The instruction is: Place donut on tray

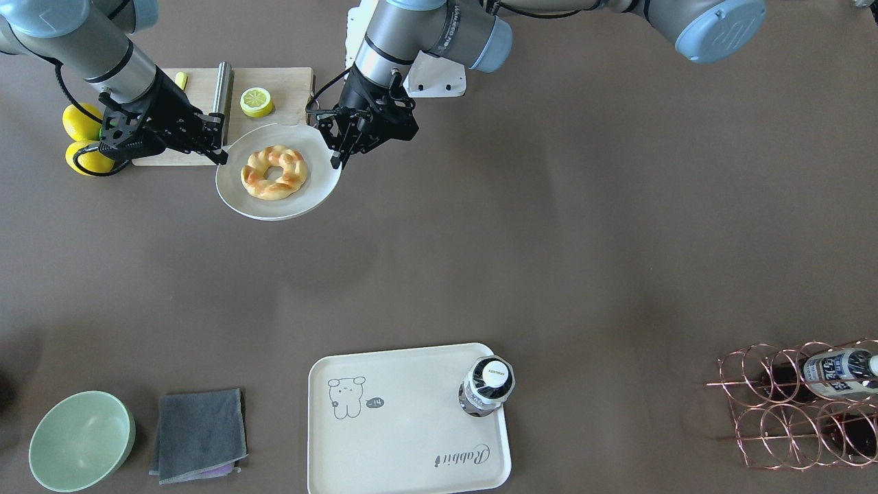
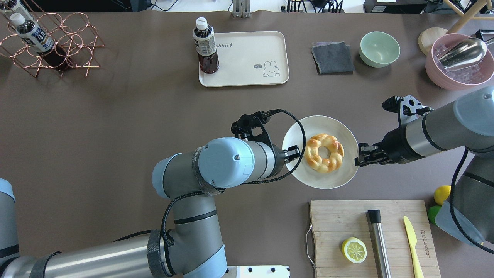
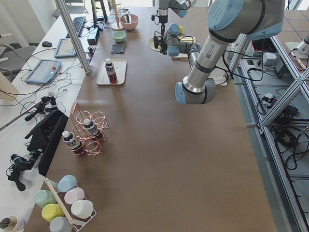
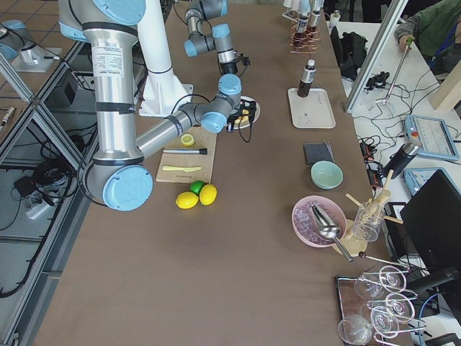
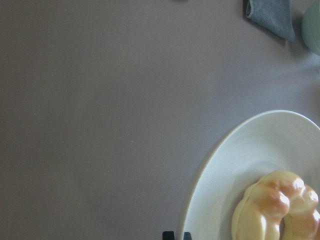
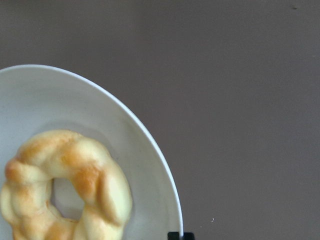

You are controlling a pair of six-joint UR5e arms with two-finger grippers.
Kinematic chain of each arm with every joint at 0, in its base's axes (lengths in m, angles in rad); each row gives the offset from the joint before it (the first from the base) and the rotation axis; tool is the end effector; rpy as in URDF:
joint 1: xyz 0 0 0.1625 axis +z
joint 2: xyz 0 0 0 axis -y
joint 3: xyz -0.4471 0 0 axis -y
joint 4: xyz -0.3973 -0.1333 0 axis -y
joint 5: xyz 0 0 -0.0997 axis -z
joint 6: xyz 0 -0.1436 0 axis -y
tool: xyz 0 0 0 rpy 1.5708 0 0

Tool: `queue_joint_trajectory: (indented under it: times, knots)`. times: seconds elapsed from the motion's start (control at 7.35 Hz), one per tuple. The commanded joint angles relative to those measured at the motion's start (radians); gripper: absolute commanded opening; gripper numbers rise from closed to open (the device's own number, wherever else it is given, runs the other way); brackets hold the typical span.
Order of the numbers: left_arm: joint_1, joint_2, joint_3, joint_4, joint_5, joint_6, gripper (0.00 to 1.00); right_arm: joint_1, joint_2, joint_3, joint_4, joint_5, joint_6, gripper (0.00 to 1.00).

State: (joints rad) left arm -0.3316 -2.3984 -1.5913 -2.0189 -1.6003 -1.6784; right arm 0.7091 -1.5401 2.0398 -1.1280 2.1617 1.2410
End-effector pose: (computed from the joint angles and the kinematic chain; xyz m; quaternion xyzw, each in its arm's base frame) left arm 0.6739 -0.3685 0.1100 0.0558 0.6011 -0.1650 0.7799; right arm -0.3581 -0.3774 0.4085 -0.0096 -0.5058 0.0309 0.8620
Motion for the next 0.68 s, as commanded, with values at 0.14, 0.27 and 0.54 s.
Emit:
queue_joint_trajectory:
  times: [0.14, 0.27, 0.54]
  knots:
    - [-0.014, 0.096, -0.105, 0.003, -0.009, 0.133, 0.97, 0.033, -0.002, 0.011, 0.001, 0.036, -0.001, 0.0]
    - [-0.018, 0.137, -0.143, 0.003, -0.013, 0.14, 0.98, 0.036, -0.002, 0.011, 0.001, 0.041, -0.001, 0.0]
    - [-0.094, 0.277, -0.261, 0.003, -0.131, 0.187, 0.98, 0.035, 0.003, 0.0, 0.001, 0.044, -0.003, 0.0]
